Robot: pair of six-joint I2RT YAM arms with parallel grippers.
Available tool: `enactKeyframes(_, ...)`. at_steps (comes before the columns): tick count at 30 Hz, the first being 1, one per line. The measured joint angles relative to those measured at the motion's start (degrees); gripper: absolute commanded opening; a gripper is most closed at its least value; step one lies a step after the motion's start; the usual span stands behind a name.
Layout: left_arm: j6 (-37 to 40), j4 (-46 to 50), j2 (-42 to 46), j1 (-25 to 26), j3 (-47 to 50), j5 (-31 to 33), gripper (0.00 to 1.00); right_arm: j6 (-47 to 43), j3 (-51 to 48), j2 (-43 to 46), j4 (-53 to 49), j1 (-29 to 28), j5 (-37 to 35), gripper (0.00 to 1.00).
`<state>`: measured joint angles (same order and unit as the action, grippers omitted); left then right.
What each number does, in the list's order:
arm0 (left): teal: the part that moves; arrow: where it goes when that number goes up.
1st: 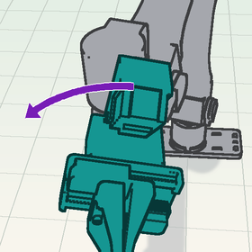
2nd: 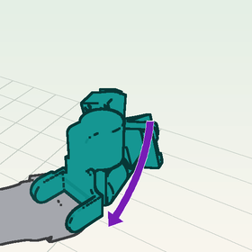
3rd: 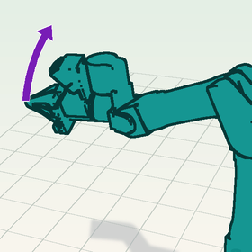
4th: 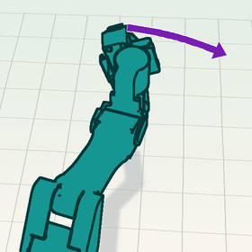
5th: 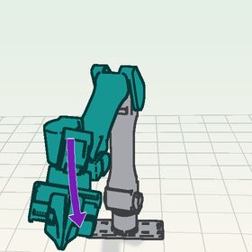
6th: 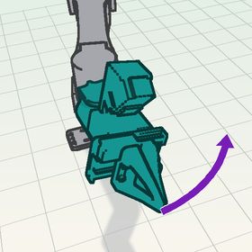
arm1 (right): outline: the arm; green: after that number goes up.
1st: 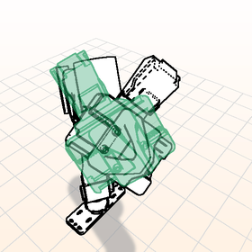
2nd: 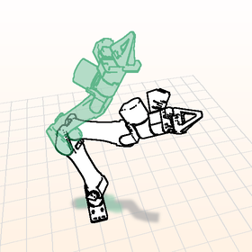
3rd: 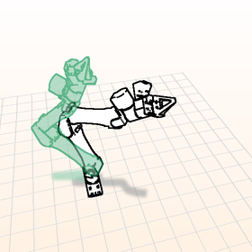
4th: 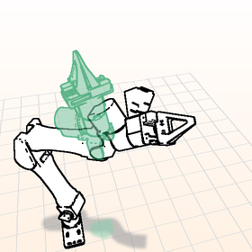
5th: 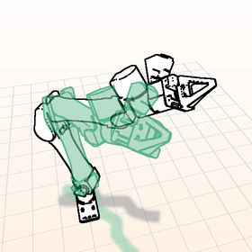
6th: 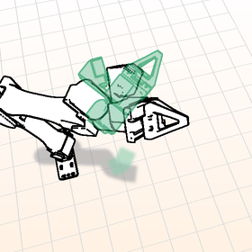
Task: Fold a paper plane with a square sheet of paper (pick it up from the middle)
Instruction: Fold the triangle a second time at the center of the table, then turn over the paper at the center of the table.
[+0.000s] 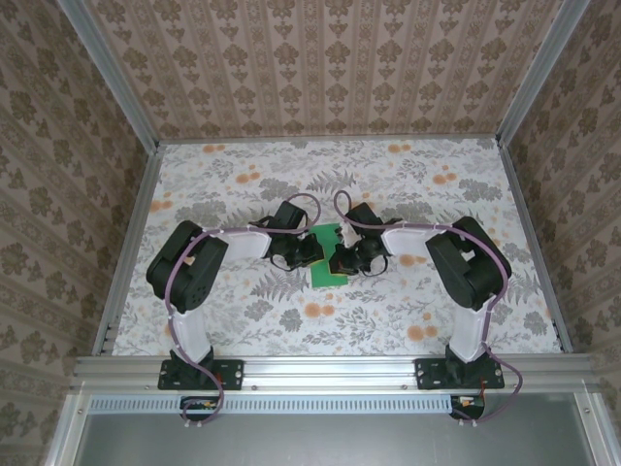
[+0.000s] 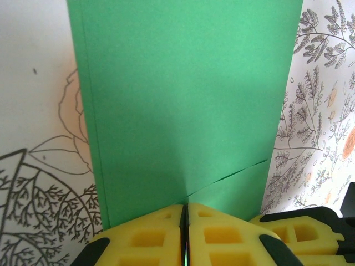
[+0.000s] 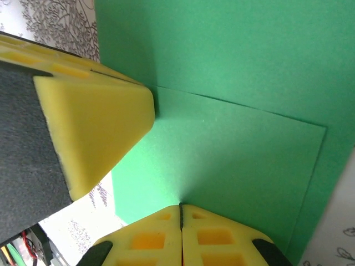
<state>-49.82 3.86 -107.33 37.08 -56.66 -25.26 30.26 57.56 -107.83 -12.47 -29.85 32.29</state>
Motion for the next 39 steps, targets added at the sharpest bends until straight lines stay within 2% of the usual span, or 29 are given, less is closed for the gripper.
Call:
enactKeyframes(5,0.00,-0.15,-0.09,0.02,0.00,-0.15,0.12,0.48,-6.03,3.15,5.09,1.22,1.25,0.07)
enactKeyframes(9,0.02,-0.17,-0.09,0.00,-0.02,-0.26,0.12,1.31,-10.80,7.50,4.76,2.51,1.18,0.08)
enactKeyframes(16,1.09,0.90,-0.09,0.02,-0.96,-0.22,0.16,2.84,-11.39,11.85,1.55,4.37,-1.20,0.25)
enactKeyframes(25,2.12,2.47,-0.11,0.02,-1.88,0.63,0.20,2.97,-2.99,6.93,1.11,4.48,-2.51,0.30)
enactKeyframes(32,2.12,1.53,-0.07,0.02,-1.88,-0.50,0.34,2.78,0.20,2.84,0.20,4.48,-2.51,0.31)
enactKeyframes(39,2.08,2.25,1.46,0.00,-1.81,0.20,0.40,2.49,0.90,1.79,-0.04,4.48,-2.51,0.32)
